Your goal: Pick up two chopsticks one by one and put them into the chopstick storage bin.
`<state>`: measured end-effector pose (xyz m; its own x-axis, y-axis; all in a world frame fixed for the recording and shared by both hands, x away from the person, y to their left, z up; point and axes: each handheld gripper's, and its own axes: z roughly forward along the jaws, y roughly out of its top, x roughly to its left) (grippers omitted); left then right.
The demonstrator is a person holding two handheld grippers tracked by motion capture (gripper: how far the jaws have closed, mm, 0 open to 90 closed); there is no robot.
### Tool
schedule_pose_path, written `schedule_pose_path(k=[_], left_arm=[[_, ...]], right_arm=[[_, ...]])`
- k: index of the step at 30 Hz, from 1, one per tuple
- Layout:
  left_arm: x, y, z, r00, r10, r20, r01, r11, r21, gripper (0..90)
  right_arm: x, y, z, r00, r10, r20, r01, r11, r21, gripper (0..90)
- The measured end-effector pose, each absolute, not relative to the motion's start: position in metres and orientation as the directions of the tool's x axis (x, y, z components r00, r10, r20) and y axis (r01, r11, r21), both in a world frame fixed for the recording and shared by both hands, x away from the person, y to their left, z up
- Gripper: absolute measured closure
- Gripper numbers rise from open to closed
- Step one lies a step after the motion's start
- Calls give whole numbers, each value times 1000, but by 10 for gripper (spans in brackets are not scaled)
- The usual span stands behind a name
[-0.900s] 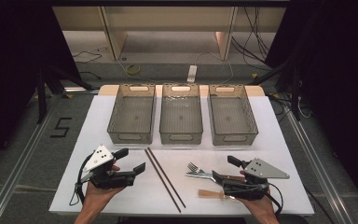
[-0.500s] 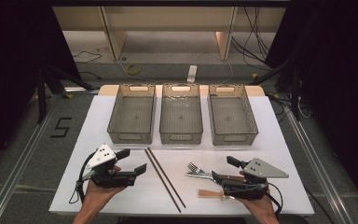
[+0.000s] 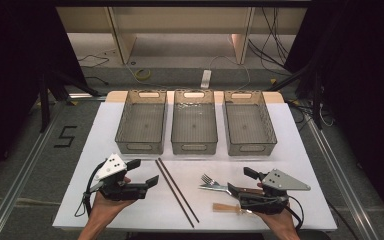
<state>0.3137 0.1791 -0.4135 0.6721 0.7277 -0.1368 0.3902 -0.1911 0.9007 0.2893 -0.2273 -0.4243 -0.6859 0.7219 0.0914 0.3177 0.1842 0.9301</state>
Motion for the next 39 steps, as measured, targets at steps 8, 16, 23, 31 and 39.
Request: schedule_pose_path(k=[8,16,23,31,39], left_arm=[[322,168,-404,699,714,-46,413,-350,841,150],[335,141,-403,788,615,23,407,-549,730,150],[348,114,-414,862,503,58,361,-690,627,150],[361,100,-431,908,412,74,310,-781,542,163],[372,92,-443,954,294,62,233,-853,468,184]], right_arm=[[290,-228,-423,-691,718,83,311,192,931,255],[291,-229,-423,-693,716,88,316,192,929,255],[292,-229,-423,-701,707,91,323,201,925,255],[292,-229,-424,-704,704,90,328,209,921,256],[292,-227,-425,-707,701,89,331,217,918,257]])
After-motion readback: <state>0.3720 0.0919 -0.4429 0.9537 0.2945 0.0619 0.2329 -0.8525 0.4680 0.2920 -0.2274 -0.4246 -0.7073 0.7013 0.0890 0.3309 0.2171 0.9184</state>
